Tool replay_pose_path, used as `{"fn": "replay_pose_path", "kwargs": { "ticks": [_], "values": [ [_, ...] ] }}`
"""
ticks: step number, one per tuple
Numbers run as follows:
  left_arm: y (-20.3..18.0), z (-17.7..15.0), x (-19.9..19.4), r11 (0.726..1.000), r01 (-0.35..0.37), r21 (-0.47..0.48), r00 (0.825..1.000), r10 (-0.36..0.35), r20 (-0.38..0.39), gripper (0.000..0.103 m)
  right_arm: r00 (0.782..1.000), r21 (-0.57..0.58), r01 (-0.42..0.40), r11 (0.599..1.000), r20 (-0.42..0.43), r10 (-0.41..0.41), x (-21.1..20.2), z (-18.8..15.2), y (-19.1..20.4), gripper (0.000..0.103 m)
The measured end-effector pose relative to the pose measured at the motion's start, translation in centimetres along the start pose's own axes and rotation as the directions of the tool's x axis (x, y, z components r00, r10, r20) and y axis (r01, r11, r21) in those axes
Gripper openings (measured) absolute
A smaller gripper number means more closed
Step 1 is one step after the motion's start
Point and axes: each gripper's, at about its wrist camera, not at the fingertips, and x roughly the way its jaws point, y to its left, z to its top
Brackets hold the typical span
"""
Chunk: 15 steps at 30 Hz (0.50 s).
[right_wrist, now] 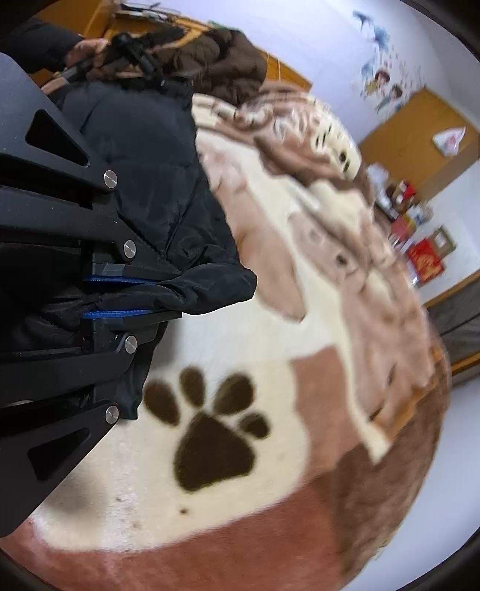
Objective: Fold large clothes
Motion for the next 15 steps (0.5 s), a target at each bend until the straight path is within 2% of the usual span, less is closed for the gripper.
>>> {"fn": "replay_pose_path", "kwargs": {
  "ticks": [3, 7, 11, 15],
  "values": [
    [0.1, -1.0, 2.8, 0.999, -0.042, 0.004, 0.999, 0.042, -0.032, 0.046, 0.997, -0.033, 0.065, 0.997, -0.050, -0.066, 3.2, -1.1, 0.3, 0.011],
    [0.2, -1.4, 3.8, 0.997, -0.078, -0.010, 0.996, 0.078, -0.035, 0.054, 0.989, -0.095, 0.137, 0.986, -0.049, -0.142, 4.5, -1.4, 1.1, 0.014],
    [0.4, -0.9, 1.9, 0.997, -0.068, -0.022, 0.997, 0.067, -0.026, 0.055, 0.984, -0.114, 0.172, 0.978, -0.027, -0.176, 2.7, -1.0, 1.5, 0.022],
    [1.7, -0.2, -1.1, 0.997, -0.050, -0.052, 0.999, 0.051, 0.016, 0.064, 0.980, -0.112, 0.193, 0.975, 0.064, -0.187, -1.2, -1.1, 2.5, 0.026]
  ]
}}
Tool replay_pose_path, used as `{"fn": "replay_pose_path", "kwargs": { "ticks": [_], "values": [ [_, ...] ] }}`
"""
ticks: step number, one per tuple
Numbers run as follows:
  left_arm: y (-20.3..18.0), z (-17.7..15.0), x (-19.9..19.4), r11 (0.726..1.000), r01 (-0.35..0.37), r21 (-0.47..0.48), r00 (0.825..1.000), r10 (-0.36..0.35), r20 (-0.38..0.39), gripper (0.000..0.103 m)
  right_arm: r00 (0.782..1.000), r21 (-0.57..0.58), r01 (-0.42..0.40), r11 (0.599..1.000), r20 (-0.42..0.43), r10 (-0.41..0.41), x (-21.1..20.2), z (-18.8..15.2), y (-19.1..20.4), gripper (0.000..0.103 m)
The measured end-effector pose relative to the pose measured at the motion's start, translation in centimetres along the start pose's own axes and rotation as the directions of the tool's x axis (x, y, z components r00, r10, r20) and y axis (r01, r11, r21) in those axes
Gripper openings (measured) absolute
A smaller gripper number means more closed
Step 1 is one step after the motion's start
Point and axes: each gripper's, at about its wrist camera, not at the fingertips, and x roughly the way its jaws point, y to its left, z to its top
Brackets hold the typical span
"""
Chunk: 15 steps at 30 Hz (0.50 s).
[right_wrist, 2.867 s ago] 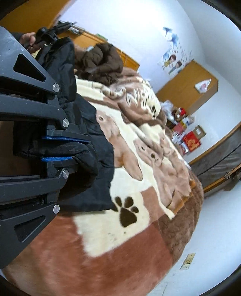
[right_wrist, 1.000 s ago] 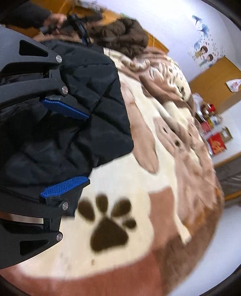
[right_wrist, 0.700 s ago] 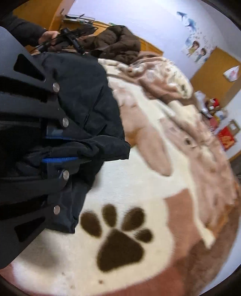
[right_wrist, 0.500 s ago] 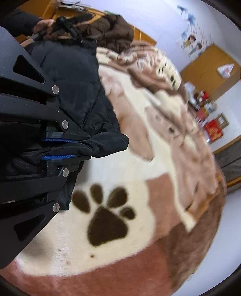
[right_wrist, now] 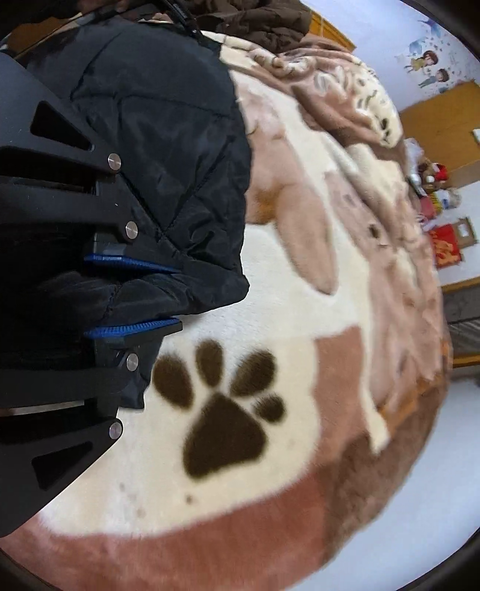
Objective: Fold large clothes
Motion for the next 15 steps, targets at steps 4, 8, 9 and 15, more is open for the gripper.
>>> {"fn": "replay_pose_path", "kwargs": {
  "ticks": [4, 8, 9, 15],
  "values": [
    [1.3, 0.8, -3.4, 1.000, -0.025, -0.004, 0.997, 0.025, 0.073, 0.068, 0.994, -0.015, 0.001, 1.000, 0.112, 0.000, -4.6, -0.1, 1.5, 0.032],
    [1.2, -0.5, -7.1, 0.998, 0.053, -0.014, 0.988, -0.051, 0.143, 0.068, 0.981, -0.063, -0.017, 0.998, 0.192, 0.028, -7.2, -1.8, 4.4, 0.045],
    [0.5, -1.5, -7.6, 0.996, 0.084, 0.007, 0.984, -0.084, 0.155, 0.071, 0.978, -0.075, -0.011, 0.997, 0.206, 0.027, -7.4, -2.3, 5.1, 0.045],
    [-3.8, -5.6, -3.5, 0.987, 0.070, 0.146, 0.996, -0.077, 0.040, 0.071, 0.952, 0.017, 0.150, 0.989, 0.268, -0.149, -7.4, -3.4, 4.0, 0.046]
  ]
}}
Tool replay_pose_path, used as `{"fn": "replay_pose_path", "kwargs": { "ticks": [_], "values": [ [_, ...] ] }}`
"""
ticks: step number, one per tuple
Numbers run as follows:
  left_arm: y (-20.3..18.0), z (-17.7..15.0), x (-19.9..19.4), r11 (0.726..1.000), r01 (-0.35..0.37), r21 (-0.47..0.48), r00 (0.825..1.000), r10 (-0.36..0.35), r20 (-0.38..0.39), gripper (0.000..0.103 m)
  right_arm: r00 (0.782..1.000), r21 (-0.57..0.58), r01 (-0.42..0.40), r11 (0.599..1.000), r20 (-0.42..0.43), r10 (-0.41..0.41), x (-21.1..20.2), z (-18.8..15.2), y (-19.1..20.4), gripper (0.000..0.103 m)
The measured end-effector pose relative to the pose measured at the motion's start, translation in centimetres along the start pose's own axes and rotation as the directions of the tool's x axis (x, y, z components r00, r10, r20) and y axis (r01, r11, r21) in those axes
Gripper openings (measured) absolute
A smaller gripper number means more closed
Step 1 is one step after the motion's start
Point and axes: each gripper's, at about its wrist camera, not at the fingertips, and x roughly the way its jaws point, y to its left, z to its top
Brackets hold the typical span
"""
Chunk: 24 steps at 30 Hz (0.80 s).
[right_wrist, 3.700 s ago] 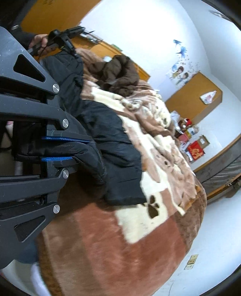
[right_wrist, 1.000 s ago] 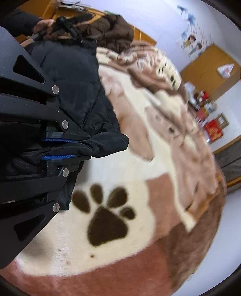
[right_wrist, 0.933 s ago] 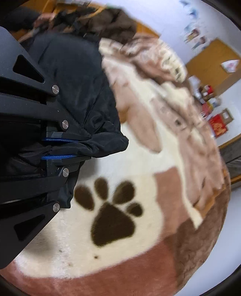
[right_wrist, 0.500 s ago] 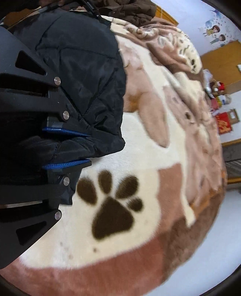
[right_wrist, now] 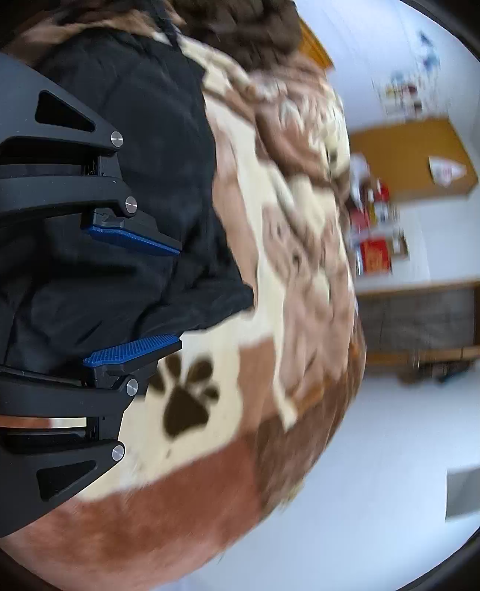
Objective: Fold large clothes
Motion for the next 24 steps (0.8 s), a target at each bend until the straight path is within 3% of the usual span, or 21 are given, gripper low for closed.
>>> {"fn": "replay_pose_path", "kwargs": {
  "ticks": [3, 5, 6, 8, 10, 18, 22, 24],
  "values": [
    [-0.4, 0.0, 0.0, 1.000, -0.002, -0.012, 1.000, 0.002, 0.019, 0.071, 0.999, 0.000, 0.004, 1.000, 0.034, -0.004, -1.2, 0.2, -0.7, 0.046],
    [-0.8, -0.1, -1.1, 0.999, 0.035, -0.031, 0.998, -0.033, 0.052, 0.071, 0.996, -0.044, -0.074, 0.996, 0.037, 0.076, -2.0, -0.4, 0.6, 0.046],
    [-1.1, -0.4, -1.5, 0.997, 0.061, -0.038, 0.996, -0.058, 0.068, 0.071, 0.988, -0.064, -0.152, 0.986, 0.012, 0.153, -1.9, -1.3, 1.7, 0.046],
    [-2.3, -1.2, -0.9, 0.999, 0.050, 0.004, 0.997, -0.050, 0.061, 0.071, 0.973, -0.104, -0.226, 0.968, -0.066, 0.220, -0.3, -3.1, 3.5, 0.046],
    [-3.2, -1.7, 0.4, 0.998, 0.001, 0.068, 0.998, -0.004, 0.055, 0.071, 0.976, -0.136, -0.199, 0.970, -0.112, 0.185, 2.6, -4.6, 4.4, 0.046],
    [-3.4, -0.9, 4.0, 0.999, -0.028, 0.044, 0.998, 0.025, 0.065, 0.071, 0.986, -0.122, -0.132, 0.984, -0.122, 0.118, 9.2, -4.0, 3.5, 0.046],
    [-3.4, 0.0, 2.1, 0.998, -0.025, 0.050, 1.000, 0.024, 0.014, 0.071, 0.987, -0.138, -0.097, 0.986, -0.145, 0.077, 7.2, -3.1, 4.0, 0.046],
    [-3.5, 0.7, 0.4, 0.999, 0.010, 0.044, 0.999, -0.012, 0.039, 0.071, 0.991, -0.120, -0.096, 0.988, -0.100, 0.085, 5.0, -2.6, 4.4, 0.046]
  ]
}}
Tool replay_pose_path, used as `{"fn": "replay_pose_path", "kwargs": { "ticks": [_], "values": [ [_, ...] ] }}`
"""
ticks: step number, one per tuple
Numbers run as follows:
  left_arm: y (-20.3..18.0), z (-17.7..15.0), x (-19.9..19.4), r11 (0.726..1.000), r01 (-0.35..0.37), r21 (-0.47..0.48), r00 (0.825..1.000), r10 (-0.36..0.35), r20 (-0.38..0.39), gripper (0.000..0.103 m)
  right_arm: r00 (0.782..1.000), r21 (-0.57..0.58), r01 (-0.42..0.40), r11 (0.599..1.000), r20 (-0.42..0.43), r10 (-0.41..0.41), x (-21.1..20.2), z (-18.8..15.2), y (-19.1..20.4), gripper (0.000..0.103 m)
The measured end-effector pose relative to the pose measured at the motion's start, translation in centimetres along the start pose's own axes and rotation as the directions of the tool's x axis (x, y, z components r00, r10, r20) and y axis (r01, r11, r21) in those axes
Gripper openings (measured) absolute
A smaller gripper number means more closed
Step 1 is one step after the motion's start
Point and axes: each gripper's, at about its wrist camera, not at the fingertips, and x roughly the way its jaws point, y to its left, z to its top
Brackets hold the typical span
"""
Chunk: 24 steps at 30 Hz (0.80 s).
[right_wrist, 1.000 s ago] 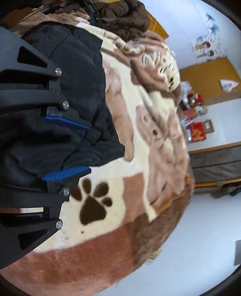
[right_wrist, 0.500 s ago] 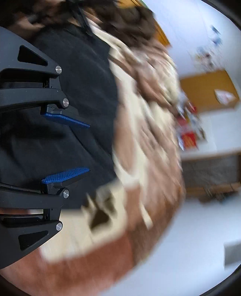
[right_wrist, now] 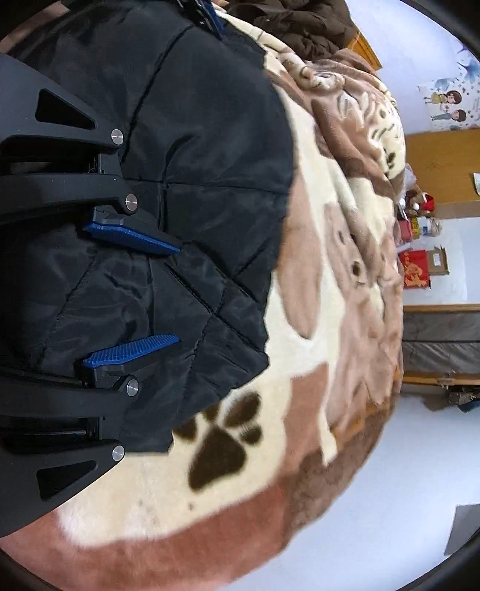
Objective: Fold large clothes
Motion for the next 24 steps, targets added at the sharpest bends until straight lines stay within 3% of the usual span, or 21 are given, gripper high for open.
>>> {"fn": "replay_pose_path", "kwargs": {
  "ticks": [3, 6, 9, 10, 24],
  "values": [
    [-1.1, 1.7, -1.2, 0.998, 0.062, 0.002, 0.998, -0.062, 0.030, 0.071, 0.991, -0.011, -0.095, 0.995, 0.091, 0.095, -2.9, 1.7, 2.5, 0.046],
    [-3.6, 2.6, 0.7, 0.994, 0.104, 0.044, 0.995, -0.105, 0.001, 0.071, 0.985, -0.044, -0.164, 0.985, 0.055, 0.166, -1.6, 2.5, 5.1, 0.046],
    [-4.8, 2.2, 5.3, 0.994, 0.077, 0.074, 0.993, -0.070, -0.091, 0.071, 0.992, -0.076, -0.119, 0.990, -0.060, 0.115, 3.9, 2.2, 6.1, 0.046],
    [-4.8, 2.0, 6.1, 0.994, 0.075, 0.077, 0.994, -0.068, -0.090, 0.071, 0.990, -0.066, -0.123, 0.990, -0.071, 0.119, 5.1, 2.0, 5.6, 0.046],
    [-4.7, 0.8, 9.7, 0.996, 0.032, 0.077, 0.997, -0.026, -0.077, 0.072, 0.992, -0.038, -0.115, 0.993, -0.049, 0.113, 8.9, 1.2, 4.9, 0.046]
  ]
}}
